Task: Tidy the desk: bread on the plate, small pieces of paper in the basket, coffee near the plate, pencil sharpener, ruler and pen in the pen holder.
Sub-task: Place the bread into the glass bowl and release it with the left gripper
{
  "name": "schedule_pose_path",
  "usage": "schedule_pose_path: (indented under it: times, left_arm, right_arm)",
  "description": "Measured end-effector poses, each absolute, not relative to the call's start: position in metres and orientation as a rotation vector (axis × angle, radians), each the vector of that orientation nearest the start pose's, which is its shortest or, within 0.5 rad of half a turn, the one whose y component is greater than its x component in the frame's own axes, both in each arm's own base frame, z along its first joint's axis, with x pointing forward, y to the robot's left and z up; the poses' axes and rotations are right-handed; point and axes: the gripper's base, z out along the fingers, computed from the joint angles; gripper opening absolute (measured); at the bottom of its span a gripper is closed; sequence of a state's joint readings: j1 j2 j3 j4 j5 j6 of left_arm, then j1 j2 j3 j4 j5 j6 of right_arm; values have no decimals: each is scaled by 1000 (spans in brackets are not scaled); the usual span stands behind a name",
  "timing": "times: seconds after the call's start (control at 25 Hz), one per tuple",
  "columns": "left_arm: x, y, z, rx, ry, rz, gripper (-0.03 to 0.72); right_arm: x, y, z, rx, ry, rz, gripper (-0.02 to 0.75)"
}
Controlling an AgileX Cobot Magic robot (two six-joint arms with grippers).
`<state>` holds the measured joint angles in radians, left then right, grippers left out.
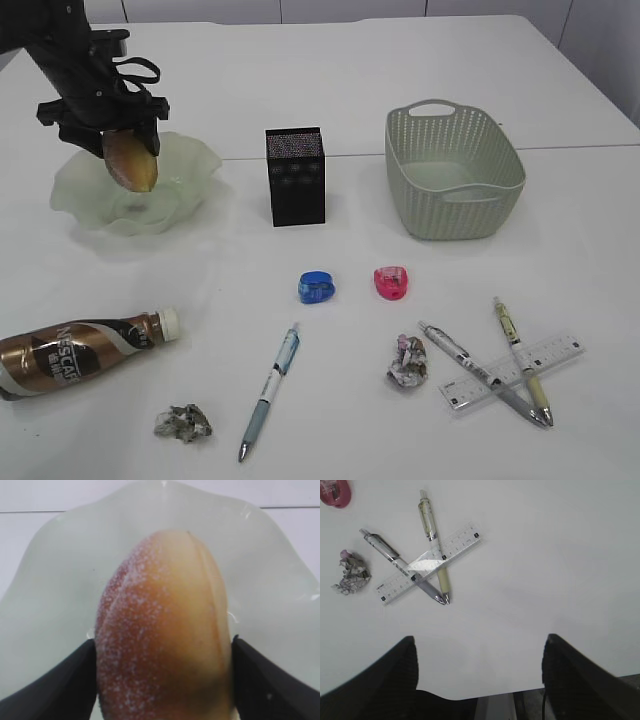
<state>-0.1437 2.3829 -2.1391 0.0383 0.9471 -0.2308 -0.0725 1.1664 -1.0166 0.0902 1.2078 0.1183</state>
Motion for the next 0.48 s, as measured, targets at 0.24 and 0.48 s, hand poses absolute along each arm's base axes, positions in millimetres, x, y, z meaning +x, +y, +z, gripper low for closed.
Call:
schedule_pose_path:
  times: [0.24,0.48]
  left_arm:
    - [516,-72,190,-102,2699,-75,660]
    - [515,-72,193,-103,2714,-69,669]
  right_arm:
    - [203,-7,317,300,2824,137,564]
    - [203,-7,318,304,2824,140,563]
